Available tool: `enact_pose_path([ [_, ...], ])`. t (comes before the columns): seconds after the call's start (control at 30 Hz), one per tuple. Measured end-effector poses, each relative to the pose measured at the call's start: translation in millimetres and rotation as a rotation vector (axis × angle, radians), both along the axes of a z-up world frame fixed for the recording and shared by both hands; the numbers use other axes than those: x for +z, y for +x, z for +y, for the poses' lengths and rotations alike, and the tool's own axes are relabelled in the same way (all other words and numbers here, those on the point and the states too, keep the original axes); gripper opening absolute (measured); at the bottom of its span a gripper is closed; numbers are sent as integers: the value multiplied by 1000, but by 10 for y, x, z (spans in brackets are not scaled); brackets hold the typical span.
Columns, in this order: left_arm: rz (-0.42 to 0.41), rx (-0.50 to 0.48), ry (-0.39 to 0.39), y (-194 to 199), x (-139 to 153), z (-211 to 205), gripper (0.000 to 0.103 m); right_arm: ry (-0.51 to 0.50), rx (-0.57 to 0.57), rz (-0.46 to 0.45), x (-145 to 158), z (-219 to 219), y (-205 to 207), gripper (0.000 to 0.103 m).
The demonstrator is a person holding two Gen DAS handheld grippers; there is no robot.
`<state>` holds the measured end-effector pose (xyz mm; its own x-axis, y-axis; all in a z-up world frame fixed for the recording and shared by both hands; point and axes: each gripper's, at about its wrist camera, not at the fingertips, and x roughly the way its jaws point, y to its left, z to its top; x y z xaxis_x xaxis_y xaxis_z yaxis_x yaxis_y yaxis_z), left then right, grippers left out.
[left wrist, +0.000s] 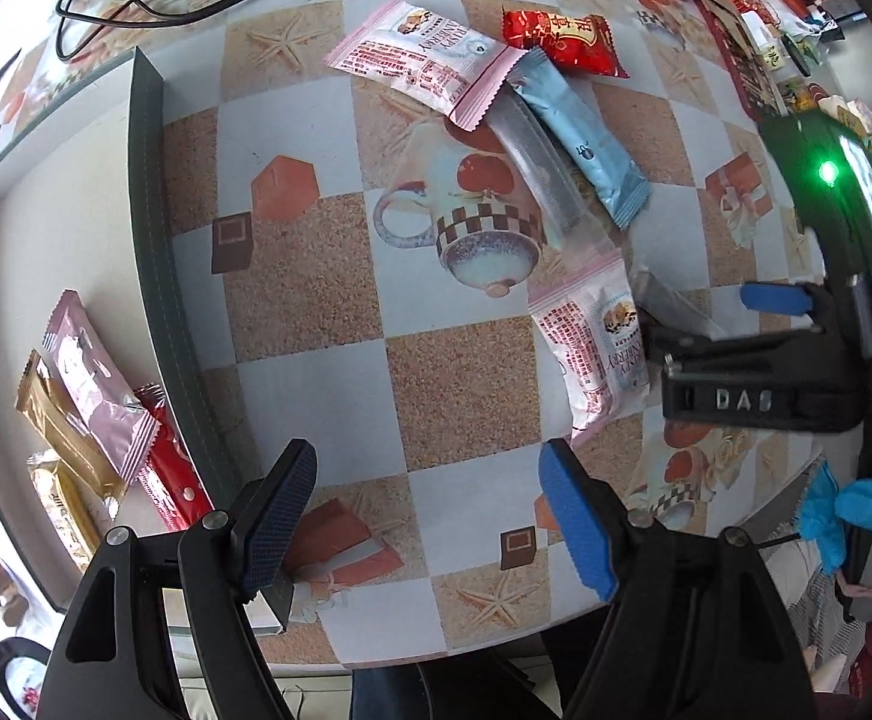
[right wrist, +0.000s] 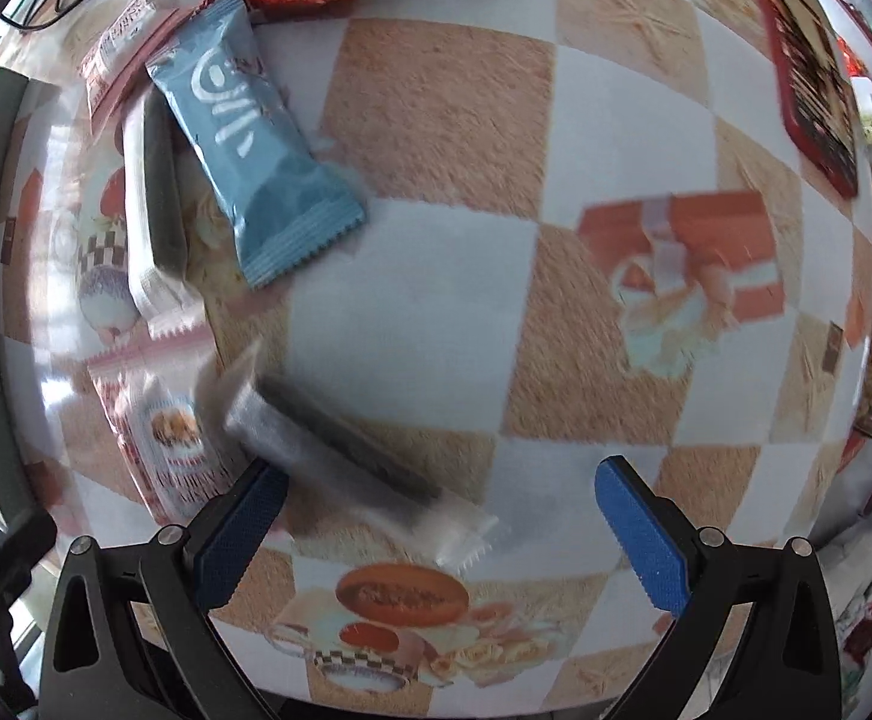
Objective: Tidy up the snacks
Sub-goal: 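Grasp the pink cranberry pastry pack with left tool while right grasps clear stick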
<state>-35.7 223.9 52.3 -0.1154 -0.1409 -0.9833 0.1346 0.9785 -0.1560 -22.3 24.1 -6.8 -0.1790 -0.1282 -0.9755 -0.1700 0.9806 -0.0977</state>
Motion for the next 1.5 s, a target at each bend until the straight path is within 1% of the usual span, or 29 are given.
enact_pose_path([
  [0.07,4,3,1,3,4,-30,80,5,-31,-9,9,-78,60,103],
  [0.13,12,8,-7,30,-6,-108,80,5,-90,-22,22,-245,93,103],
  [0.23,22,12,-16,94,-34,-208,80,8,-215,-36,43,-618,86,103],
  [0.33,33,16,-33,125,-52,-326,80,17,-285,-42,58,-890,31,103],
  [0.47,46,30,-38,180,-81,-464,80,18,-269,-40,59,-996,-12,103],
  [0.5,51,37,-38,203,-89,-497,80,17,-271,-39,21,-1006,-50,103],
  [0.63,62,80,-29,286,-107,-605,80,19,-275,-42,-31,-1035,-123,103],
  [0.7,72,114,-30,314,-122,-637,80,19,-275,-49,-53,-974,-123,103],
  [0.8,87,150,-25,373,-170,-710,80,20,-275,-59,-40,-1016,-90,103],
  [0.83,87,151,-16,413,-188,-736,80,19,-273,-61,78,-996,-16,103],
  [0.87,85,148,-4,424,-206,-776,80,19,-272,-63,134,-986,3,103],
  [0.93,90,142,18,429,-253,-853,80,19,-271,-68,128,-990,-10,103],
  [0.97,94,138,28,370,-308,-906,80,19,-272,-69,128,-993,-13,103],
  [1.07,105,134,46,406,-422,-1053,81,19,-272,-71,118,-997,-29,103],
  [1.13,105,130,59,402,-461,-1121,82,19,-271,-70,103,-998,-23,103],
  [1.23,98,102,106,374,-515,-1186,82,20,-270,-74,102,-1008,-31,103],
  [1.3,90,88,123,351,-527,-1238,82,20,-270,-85,109,-1004,-46,103],
  [1.4,80,70,137,337,-534,-1251,82,20,-269,-91,122,-1001,-46,103],
  [1.5,66,50,148,344,-499,-1082,82,21,-269,-84,120,-990,-40,103],
])
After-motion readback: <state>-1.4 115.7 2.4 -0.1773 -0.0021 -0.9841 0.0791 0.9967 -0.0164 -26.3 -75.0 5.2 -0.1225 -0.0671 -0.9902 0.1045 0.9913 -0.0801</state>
